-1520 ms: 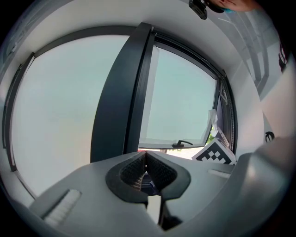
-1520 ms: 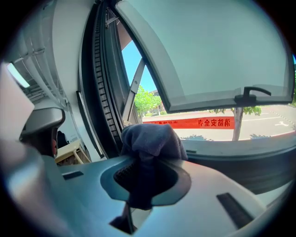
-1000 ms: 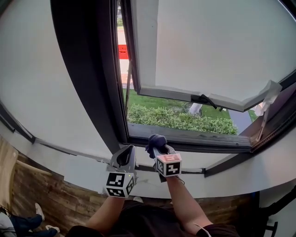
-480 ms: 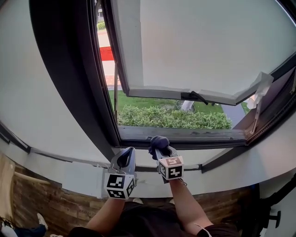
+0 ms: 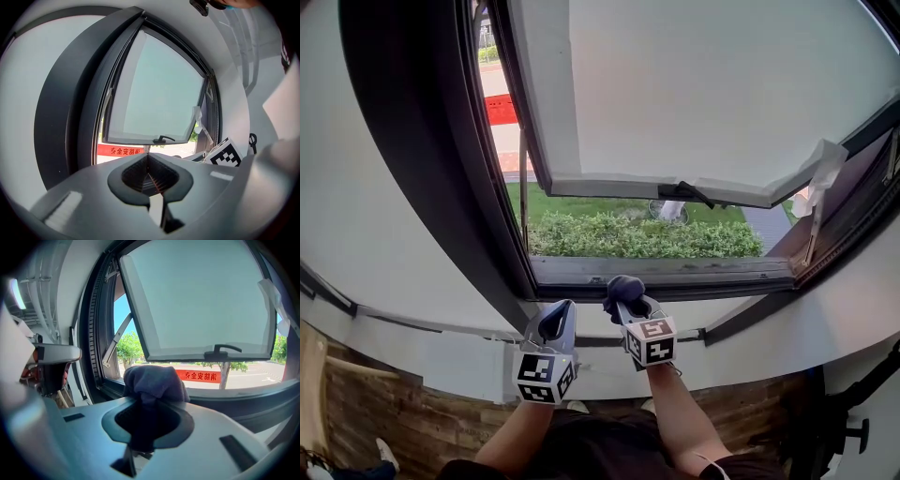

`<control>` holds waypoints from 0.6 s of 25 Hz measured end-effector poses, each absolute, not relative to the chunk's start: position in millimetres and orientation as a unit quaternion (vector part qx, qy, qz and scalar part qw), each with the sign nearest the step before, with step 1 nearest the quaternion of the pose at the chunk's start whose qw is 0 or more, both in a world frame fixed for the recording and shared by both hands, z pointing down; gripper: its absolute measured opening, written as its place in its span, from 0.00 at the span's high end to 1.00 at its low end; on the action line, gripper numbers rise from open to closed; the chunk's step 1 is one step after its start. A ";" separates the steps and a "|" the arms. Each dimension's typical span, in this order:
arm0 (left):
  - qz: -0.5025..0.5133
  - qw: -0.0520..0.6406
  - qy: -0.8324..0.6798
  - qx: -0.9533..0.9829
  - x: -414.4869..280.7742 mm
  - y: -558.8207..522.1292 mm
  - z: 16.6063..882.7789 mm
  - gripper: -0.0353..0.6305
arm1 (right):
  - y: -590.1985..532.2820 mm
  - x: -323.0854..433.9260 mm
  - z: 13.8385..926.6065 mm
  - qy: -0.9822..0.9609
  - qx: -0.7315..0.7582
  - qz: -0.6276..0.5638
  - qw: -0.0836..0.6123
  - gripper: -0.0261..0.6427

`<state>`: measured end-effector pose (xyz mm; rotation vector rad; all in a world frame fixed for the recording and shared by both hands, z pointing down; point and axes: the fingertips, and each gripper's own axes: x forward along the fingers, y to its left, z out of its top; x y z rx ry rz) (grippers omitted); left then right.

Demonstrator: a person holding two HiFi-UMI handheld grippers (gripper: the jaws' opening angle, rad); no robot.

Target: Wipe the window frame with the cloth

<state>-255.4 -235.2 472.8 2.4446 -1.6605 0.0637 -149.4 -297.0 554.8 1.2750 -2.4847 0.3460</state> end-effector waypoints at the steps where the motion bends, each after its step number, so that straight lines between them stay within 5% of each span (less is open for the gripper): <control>1: 0.021 0.093 -0.558 0.825 -253.8 -235.7 473.3 0.94 | -297.4 -145.9 554.7 -0.870 0.450 0.120 0.162 0.87; 15: 0.032 0.097 -0.537 0.837 -228.9 -242.0 481.7 0.94 | -301.8 -103.9 555.9 -0.857 0.478 0.112 0.157 0.87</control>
